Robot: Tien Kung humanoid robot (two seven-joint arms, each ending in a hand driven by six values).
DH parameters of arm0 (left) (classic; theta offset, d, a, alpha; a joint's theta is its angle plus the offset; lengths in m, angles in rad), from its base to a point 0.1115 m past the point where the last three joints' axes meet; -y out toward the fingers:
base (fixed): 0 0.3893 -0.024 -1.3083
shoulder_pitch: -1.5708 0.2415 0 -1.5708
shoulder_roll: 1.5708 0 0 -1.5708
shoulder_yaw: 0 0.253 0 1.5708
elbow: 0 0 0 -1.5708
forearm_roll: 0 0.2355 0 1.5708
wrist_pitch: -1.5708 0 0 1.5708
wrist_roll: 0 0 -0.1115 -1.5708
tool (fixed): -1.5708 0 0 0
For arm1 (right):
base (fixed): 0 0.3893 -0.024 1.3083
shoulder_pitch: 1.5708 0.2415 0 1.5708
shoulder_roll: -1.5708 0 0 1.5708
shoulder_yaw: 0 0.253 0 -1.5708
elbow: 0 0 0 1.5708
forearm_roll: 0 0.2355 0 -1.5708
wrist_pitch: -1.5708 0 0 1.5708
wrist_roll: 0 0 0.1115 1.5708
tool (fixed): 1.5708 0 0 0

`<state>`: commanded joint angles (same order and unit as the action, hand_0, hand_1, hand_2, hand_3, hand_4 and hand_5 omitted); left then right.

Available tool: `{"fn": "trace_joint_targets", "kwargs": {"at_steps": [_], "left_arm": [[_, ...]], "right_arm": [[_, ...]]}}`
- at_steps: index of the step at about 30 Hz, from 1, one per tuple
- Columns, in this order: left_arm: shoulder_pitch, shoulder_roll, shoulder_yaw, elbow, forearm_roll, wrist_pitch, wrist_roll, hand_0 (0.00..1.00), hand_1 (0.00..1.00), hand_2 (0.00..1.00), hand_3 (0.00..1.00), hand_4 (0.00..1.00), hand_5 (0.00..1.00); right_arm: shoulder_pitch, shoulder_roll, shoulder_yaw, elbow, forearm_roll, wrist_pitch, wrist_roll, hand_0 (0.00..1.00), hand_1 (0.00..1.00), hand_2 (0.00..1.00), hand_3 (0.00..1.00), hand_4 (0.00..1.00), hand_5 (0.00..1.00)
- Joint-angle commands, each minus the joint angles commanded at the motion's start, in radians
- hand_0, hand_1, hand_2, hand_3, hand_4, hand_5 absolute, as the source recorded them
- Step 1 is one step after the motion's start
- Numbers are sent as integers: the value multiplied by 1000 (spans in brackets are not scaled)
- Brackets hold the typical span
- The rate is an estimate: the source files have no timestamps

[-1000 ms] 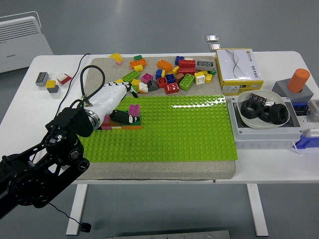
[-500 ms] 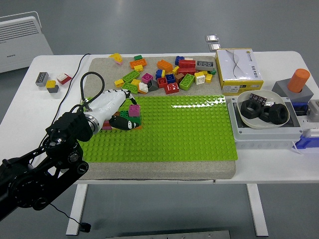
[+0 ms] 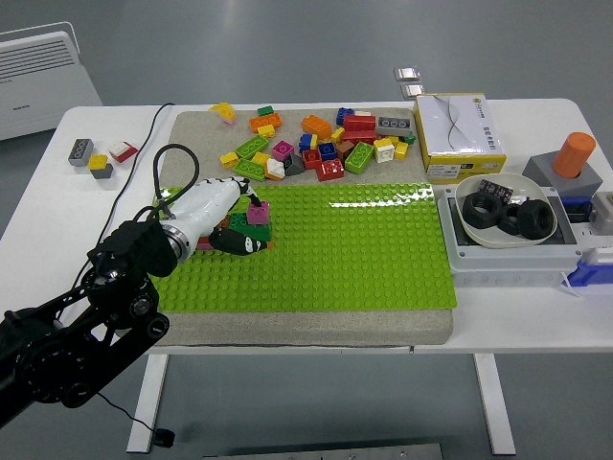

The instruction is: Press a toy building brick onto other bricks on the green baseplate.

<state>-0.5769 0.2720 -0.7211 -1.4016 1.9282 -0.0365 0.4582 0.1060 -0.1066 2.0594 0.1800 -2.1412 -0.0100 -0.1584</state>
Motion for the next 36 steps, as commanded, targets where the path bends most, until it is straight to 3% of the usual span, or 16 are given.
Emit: {"fn": "trace_joint_targets", "kwargs": {"at_steps": [36], "left_arm": [[19, -7, 4, 1, -11, -1, 15, 998, 970, 973, 675, 918, 295]], "right_arm": [[-7, 5, -7, 0, 9, -2, 0, 519, 675, 723, 685, 726, 779]]}}
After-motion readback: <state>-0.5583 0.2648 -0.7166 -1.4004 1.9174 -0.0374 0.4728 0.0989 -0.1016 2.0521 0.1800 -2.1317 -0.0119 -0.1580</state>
